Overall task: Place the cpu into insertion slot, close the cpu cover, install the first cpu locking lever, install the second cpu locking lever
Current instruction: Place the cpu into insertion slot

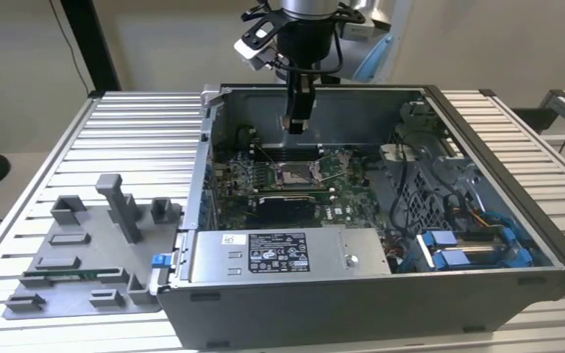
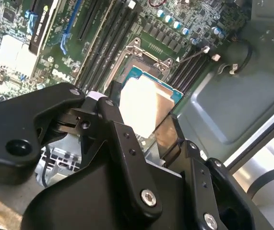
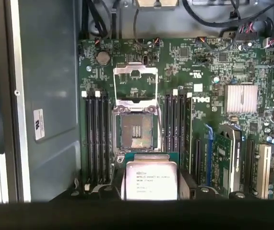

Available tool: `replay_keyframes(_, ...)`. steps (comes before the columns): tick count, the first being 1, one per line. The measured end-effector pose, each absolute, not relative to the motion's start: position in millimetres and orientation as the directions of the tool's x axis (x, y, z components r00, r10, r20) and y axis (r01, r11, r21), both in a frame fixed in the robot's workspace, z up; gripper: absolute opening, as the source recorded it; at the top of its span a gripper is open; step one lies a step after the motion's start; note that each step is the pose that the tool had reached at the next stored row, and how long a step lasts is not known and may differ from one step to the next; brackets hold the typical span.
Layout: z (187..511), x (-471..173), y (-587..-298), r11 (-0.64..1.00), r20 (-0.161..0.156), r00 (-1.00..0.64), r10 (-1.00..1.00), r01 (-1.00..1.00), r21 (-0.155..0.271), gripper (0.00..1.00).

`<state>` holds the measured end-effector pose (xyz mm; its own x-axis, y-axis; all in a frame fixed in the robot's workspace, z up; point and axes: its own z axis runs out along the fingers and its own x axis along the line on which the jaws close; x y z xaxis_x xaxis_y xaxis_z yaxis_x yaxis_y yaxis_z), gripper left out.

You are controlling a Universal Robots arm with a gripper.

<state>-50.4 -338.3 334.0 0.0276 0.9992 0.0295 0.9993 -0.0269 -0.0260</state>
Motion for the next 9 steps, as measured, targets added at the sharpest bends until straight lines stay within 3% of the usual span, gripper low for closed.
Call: replay_keyframes(9,324.9,-47.4,-336.2,-0.011,0.039,0.011,0.999,1.000,-0.015,0.00)
